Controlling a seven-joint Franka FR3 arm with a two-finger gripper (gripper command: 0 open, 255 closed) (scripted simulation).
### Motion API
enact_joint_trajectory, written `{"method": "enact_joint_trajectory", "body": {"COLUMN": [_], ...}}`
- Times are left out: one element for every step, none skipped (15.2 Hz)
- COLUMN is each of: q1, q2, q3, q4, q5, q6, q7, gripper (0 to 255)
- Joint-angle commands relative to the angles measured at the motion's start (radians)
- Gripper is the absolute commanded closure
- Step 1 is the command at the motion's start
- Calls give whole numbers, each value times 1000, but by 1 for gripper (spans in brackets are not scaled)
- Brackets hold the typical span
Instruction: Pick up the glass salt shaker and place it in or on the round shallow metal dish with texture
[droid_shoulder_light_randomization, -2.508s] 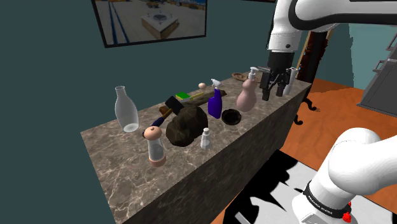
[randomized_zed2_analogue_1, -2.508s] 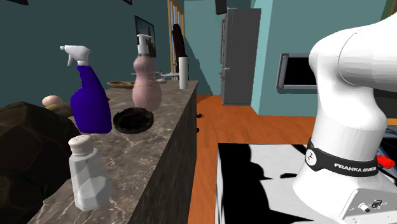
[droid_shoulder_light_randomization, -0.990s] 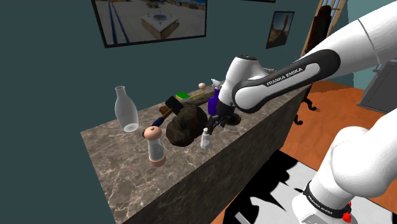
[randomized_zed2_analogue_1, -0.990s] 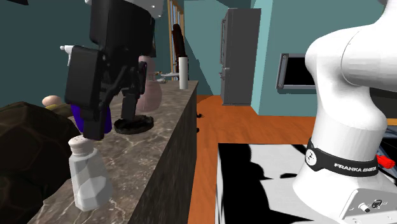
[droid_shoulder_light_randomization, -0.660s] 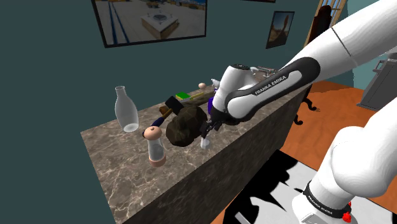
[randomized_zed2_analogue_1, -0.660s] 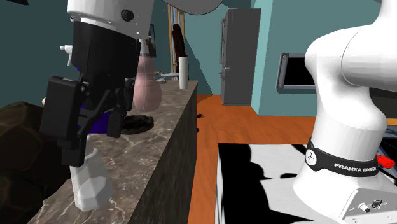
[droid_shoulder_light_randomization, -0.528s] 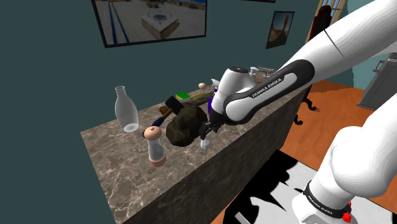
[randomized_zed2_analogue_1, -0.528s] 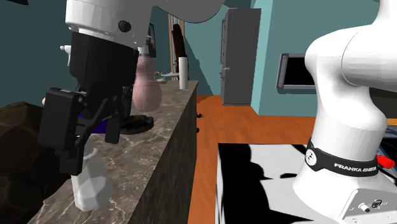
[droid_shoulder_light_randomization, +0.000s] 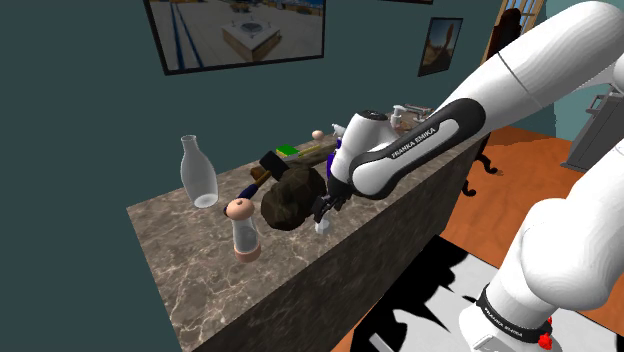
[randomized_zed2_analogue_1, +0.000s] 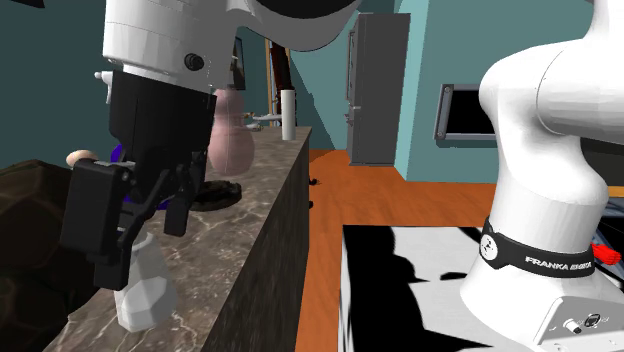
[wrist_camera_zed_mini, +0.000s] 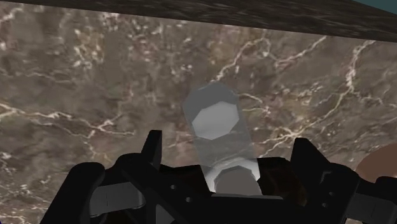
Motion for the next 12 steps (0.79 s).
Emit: {"method": "enact_joint_trajectory", "body": {"q1": [0,0,0,0,0,0,0,0,0,0,0,-1], "q2": [0,0,0,0,0,0,0,0,0,0,0,-12], "q3": [0,0,0,0,0,0,0,0,0,0,0,0], "q4": [0,0,0,0,0,0,0,0,0,0,0,4], "q5": [0,0,0,0,0,0,0,0,0,0,0,-2], "q6": [0,0,0,0,0,0,0,0,0,0,0,-16], "q7": [0,0,0,0,0,0,0,0,0,0,0,2], "gripper": [0,255,255,255,255,255,255,255,255,255,255,255]}}
